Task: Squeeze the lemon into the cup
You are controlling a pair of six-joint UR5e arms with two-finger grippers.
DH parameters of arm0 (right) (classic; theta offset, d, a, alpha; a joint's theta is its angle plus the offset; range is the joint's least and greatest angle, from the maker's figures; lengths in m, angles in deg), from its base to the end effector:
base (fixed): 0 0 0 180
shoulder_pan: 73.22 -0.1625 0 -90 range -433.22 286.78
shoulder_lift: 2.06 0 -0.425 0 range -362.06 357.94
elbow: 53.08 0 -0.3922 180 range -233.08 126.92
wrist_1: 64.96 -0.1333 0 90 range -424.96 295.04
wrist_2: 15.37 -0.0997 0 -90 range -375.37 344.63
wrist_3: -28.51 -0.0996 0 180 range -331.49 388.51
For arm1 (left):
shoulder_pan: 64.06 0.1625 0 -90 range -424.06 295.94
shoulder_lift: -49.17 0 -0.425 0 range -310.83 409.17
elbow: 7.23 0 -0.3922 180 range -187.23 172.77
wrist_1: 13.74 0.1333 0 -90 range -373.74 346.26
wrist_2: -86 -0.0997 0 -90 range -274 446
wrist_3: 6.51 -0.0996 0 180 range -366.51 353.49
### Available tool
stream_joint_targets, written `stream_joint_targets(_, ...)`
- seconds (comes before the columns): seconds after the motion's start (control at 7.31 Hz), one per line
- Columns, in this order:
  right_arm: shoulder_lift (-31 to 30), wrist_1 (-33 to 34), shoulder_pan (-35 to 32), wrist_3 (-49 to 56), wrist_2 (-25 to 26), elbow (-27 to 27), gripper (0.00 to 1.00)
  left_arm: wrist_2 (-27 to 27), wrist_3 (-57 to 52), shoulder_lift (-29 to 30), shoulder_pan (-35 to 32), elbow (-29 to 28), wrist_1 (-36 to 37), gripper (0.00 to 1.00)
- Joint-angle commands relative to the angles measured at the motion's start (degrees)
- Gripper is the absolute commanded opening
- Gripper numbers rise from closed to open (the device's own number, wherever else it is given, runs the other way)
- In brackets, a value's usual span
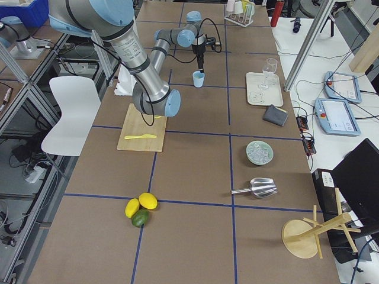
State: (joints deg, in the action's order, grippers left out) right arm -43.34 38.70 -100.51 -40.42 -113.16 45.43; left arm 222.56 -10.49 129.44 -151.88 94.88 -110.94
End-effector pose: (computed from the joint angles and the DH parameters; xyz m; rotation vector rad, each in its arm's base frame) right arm -0.5422 -0.4145 0.1159 0.1930 -0.7456 0.0514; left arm -0.0446 -0.4318 0.6160 0.1708 0.8090 0.1693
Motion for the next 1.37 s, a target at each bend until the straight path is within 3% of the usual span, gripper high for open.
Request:
stream_joint_targets(0.0,-2.8,0.0,-8.1,9.6,-6.6,1.8,1.00,-0.1,-0.2,0.4,1.4,0.9,-1.7,1.00)
stream_joint_targets(0.14,-5.8,-0.1,-14.5,16.8,-14.1,2.2,1.00,2.5,-2.3,-0.5,1.2,-0.3,-5.2,1.00)
stream_joint_targets(0.41,-11.8,0.0,-25.0,31.1,-22.1,2.9,1.00,4.3,-3.8,-0.5,1.2,-2.5,-10.7,1.00)
stream_joint_targets(0.55,-15.6,-0.2,-28.0,40.4,-22.6,3.1,1.00,2.9,-3.5,0.8,1.4,-1.7,-11.2,1.00)
stream_joint_targets(0.68,-19.9,-0.3,-30.2,45.1,-22.6,5.4,1.00,-2.1,-3.5,2.4,1.4,-1.3,-11.2,1.00)
stream_joint_targets(0.82,-28.8,-0.5,-32.3,52.9,-21.8,9.7,1.00,-5.1,-3.3,2.9,1.4,0.3,-11.3,1.00)
stream_joint_targets(0.96,-34.9,-0.5,-35.7,61.9,-21.7,10.8,1.00,-5.3,-3.5,3.3,1.4,0.6,-11.4,1.00)
stream_joint_targets(1.23,-40.8,-0.2,-43.6,64.8,-21.7,10.0,1.00,-5.2,-2.9,5.6,1.3,1.0,-14.2,1.00)
